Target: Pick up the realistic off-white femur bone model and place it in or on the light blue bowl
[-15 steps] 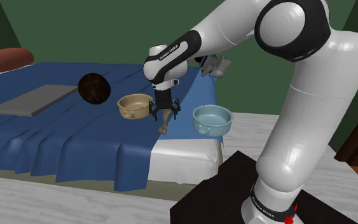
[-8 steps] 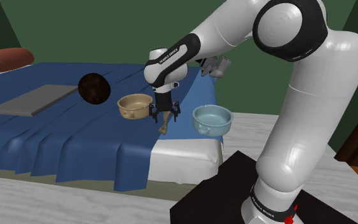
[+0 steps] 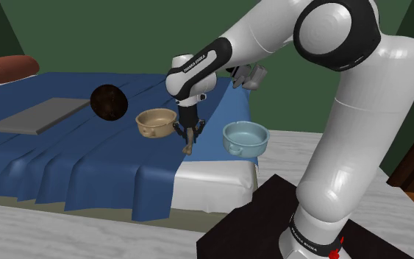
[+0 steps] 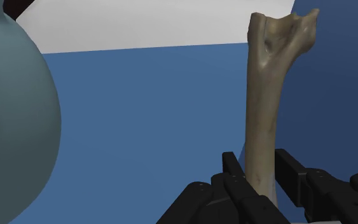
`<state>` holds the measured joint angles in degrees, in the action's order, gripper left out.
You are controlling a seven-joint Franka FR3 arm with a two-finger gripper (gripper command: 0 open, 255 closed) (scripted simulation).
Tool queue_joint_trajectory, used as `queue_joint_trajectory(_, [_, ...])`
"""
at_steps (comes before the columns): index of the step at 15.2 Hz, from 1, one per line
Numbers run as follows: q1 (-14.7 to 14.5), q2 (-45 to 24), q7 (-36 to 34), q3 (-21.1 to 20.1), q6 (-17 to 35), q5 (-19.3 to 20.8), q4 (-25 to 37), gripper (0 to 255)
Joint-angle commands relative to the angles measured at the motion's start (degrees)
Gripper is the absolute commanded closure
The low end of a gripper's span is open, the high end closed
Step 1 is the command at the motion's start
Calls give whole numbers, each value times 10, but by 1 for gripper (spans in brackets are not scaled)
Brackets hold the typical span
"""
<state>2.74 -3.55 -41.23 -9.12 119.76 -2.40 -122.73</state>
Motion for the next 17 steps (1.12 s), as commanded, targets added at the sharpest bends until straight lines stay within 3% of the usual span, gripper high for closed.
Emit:
queue_joint_trajectory(1, [1, -5, 0, 2, 0, 1, -4, 255])
queue_joint_trajectory(4, [2, -3, 0, 2, -2, 1, -3, 255])
queue_joint_trajectory(17, [3, 38, 1, 2, -99, -4, 52, 255])
